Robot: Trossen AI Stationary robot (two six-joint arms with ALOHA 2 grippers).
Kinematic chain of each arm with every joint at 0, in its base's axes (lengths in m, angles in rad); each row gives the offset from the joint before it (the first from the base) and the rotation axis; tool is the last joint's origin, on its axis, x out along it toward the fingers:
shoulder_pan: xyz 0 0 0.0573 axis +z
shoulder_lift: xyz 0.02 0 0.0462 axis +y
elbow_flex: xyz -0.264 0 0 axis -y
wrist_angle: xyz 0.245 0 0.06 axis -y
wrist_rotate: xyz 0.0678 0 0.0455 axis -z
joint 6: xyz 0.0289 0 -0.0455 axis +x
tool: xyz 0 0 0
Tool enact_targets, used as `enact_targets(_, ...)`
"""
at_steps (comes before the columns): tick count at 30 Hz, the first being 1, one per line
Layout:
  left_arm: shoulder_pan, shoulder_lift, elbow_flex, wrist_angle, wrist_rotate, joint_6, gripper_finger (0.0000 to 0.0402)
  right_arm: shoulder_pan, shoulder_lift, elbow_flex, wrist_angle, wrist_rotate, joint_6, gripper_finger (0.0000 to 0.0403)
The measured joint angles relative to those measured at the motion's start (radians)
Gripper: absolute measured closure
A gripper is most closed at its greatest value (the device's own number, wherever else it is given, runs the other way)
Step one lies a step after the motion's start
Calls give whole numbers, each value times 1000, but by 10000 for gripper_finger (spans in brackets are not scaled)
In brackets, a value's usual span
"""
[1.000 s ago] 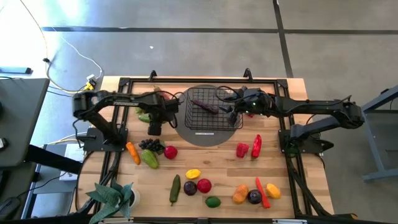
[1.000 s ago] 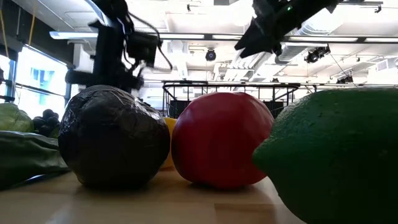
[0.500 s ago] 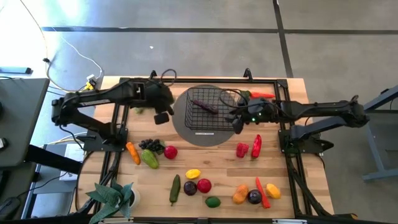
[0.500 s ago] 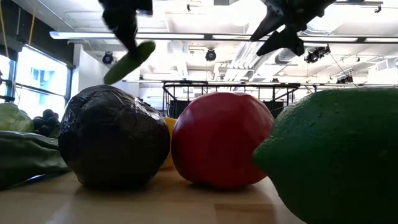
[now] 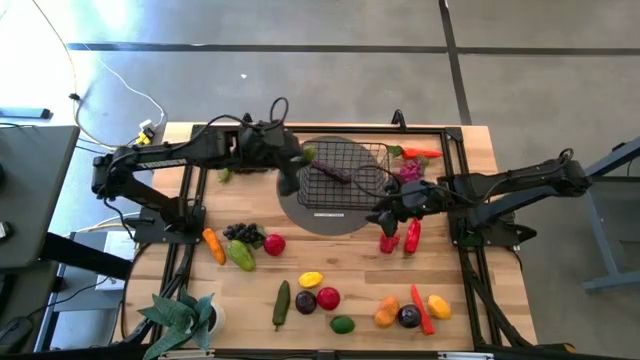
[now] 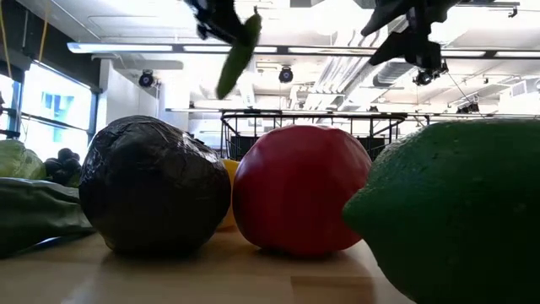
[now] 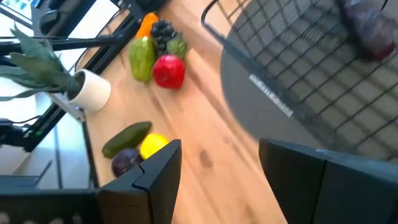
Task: Build produce basket
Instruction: Put the bottom green cucumber into the black mesh basket, then put the right yellow lemon into the black mesh basket
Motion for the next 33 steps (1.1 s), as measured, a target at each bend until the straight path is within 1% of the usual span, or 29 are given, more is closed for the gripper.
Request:
enact_targets(4,0,55,0,83,6,-14,273,55,0,0,-23,0,78,203)
enact_targets(10,11,128,0,143,131,-35,267,154,0,0,-66,0,242,203)
enact_targets(12,12,151,0,153,145,-50,263,190,0,0,-84,0,297,203)
enact_targets(17,12,189,0,177,153,-52,242,278,0,0,-116,0,416,203)
enact_targets(27,13,201,0,219,152,-79,163,434,0,0,-149,0,561,203)
enact_targets(29,13,199,8,207,146,-78,150,465,0,0,-159,-1,587,203)
enact_targets(33,13,199,77,126,145,-89,139,517,0,0,-186,-26,663,203)
